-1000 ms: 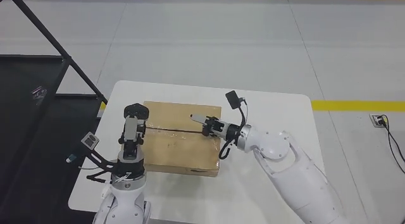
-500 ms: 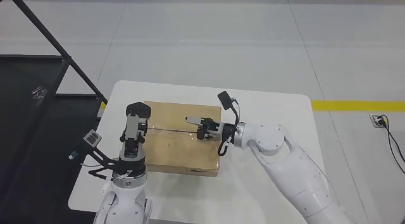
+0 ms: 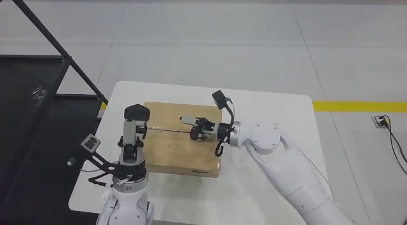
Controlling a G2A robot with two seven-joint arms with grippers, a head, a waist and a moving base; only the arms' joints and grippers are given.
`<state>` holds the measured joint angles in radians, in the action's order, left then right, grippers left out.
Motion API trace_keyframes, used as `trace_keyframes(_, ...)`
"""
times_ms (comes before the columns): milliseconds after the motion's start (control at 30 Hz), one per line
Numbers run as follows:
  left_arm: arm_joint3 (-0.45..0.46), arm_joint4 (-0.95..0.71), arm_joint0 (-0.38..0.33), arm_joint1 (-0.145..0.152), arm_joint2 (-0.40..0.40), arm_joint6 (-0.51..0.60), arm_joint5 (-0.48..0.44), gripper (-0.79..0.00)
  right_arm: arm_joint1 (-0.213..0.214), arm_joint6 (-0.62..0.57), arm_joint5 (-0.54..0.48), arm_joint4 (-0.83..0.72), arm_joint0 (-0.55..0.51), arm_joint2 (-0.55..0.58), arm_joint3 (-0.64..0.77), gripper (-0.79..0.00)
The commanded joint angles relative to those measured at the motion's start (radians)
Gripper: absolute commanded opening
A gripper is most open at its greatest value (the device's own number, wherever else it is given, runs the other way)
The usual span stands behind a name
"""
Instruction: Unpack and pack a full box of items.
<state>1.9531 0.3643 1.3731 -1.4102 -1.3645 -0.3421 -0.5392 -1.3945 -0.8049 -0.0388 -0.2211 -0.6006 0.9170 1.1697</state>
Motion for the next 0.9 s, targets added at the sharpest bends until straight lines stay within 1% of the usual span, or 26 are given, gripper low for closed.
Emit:
trace_keyframes(0,0.004,0.001,0.008,0.0,-0.003,-0.002,-0.011,0.0,-0.005,0.003,0.003,-0.001,0.007,-0.012,-0.006,0.0)
trace_keyframes(167,0.016,-0.026,0.038,0.001,-0.024,-0.004,-0.041,0.0,-0.022,0.012,0.007,-0.007,0.031,-0.045,-0.024,0.0)
trace_keyframes(267,0.021,-0.037,0.051,0.001,-0.064,-0.039,-0.058,0.0,-0.035,0.03,0.009,-0.009,0.047,-0.069,-0.038,0.0)
trace_keyframes(400,0.002,-0.119,0.046,0.003,-0.141,-0.072,-0.067,0.0,-0.059,0.05,0.01,-0.027,0.073,-0.108,-0.072,0.0)
trace_keyframes(433,-0.01,-0.153,0.045,0.004,-0.156,-0.066,-0.064,0.0,-0.065,0.054,0.008,-0.034,0.08,-0.117,-0.083,0.0)
trace_keyframes(500,-0.027,-0.224,0.033,0.008,-0.212,-0.063,-0.057,0.0,-0.079,0.062,0.002,-0.055,0.096,-0.132,-0.11,0.0)
trace_keyframes(600,-0.083,-0.342,0.008,0.014,-0.286,-0.024,-0.038,0.0,-0.103,0.092,-0.012,-0.091,0.122,-0.154,-0.153,0.0)
trace_keyframes(667,-0.135,-0.419,-0.017,0.018,-0.331,-0.003,-0.027,0.0,-0.116,0.131,-0.014,-0.068,0.142,-0.174,-0.176,0.0)
trace_keyframes(700,-0.164,-0.467,-0.03,0.02,-0.345,0.018,-0.028,0.0,-0.116,0.131,-0.014,-0.068,0.142,-0.174,-0.176,0.0)
trace_keyframes(767,-0.224,-0.6,-0.044,0.024,-0.349,0.12,-0.028,0.0,-0.116,0.131,-0.014,-0.068,0.142,-0.174,-0.176,0.0)
trace_keyframes(800,-0.235,-0.627,-0.044,0.025,-0.348,0.143,-0.024,0.0,-0.116,0.131,-0.014,-0.068,0.142,-0.174,-0.176,0.0)
trace_keyframes(867,-0.235,-0.627,-0.044,0.025,-0.348,0.143,-0.024,0.0,-0.116,0.131,-0.014,-0.068,0.142,-0.174,-0.176,0.0)
